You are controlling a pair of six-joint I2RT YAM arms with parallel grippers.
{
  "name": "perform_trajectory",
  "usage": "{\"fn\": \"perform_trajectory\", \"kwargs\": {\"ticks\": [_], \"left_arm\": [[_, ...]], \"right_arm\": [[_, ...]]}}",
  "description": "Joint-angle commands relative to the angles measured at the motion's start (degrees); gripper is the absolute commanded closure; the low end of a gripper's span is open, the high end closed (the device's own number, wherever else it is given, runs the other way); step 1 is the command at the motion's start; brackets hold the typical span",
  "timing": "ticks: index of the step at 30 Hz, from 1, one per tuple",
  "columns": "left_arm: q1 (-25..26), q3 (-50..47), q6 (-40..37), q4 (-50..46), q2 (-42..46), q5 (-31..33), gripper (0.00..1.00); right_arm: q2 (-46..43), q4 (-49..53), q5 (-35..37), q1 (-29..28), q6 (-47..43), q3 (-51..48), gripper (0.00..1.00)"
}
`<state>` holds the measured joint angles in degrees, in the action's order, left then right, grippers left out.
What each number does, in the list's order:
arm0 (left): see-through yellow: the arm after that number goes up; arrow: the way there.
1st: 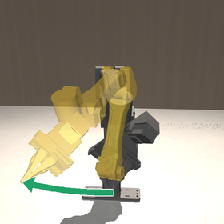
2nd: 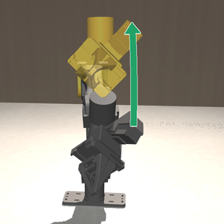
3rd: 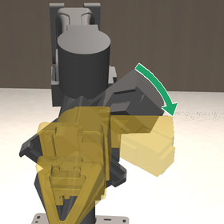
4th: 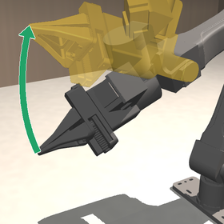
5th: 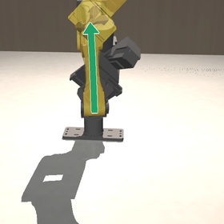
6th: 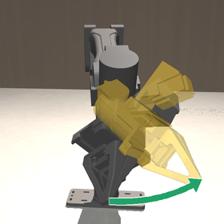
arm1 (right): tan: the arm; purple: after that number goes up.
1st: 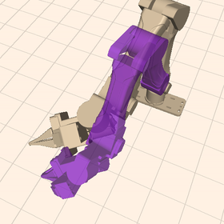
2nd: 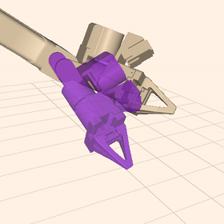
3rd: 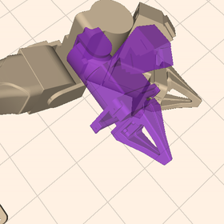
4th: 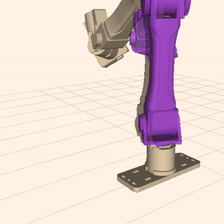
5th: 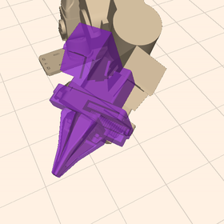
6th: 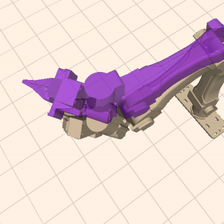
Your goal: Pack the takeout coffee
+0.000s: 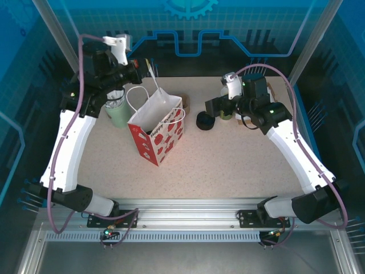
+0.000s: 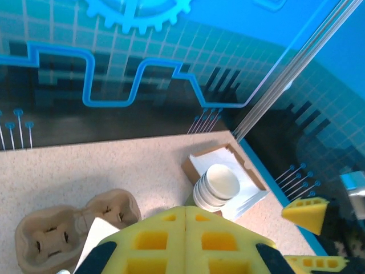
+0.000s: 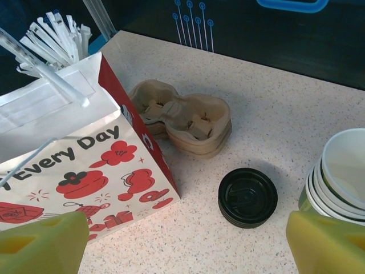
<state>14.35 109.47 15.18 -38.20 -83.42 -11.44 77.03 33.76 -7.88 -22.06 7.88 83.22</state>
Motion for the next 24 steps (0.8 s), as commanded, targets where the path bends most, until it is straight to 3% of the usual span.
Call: {"fn": "perform_trajectory", "kwargs": {"ticks": [1, 9, 19, 24], "left_arm": [[0.8, -5.2, 2.0, 5.3, 0.3, -0.7, 1.0], [1.7, -20.5, 3.8, 16.8, -1.7, -2.2, 0.96], [1.6, -10.1, -2.8, 6.7, -6.5, -1.7, 0.64], [1.6, -3.9, -2.5, 3.2, -5.4, -2.8, 0.57]], "right_arm": [[-0.4, 0.9, 0.3, 0.9, 0.3, -0.5, 0.09], [1.8, 0.1, 0.6, 4.2, 1.3, -0.3, 0.08], [4.5, -1.2, 0.5, 7.8, 3.1, 0.5, 0.08], [6.5, -1.8, 1.4, 11.0, 4.2, 1.2, 0.08]]}}
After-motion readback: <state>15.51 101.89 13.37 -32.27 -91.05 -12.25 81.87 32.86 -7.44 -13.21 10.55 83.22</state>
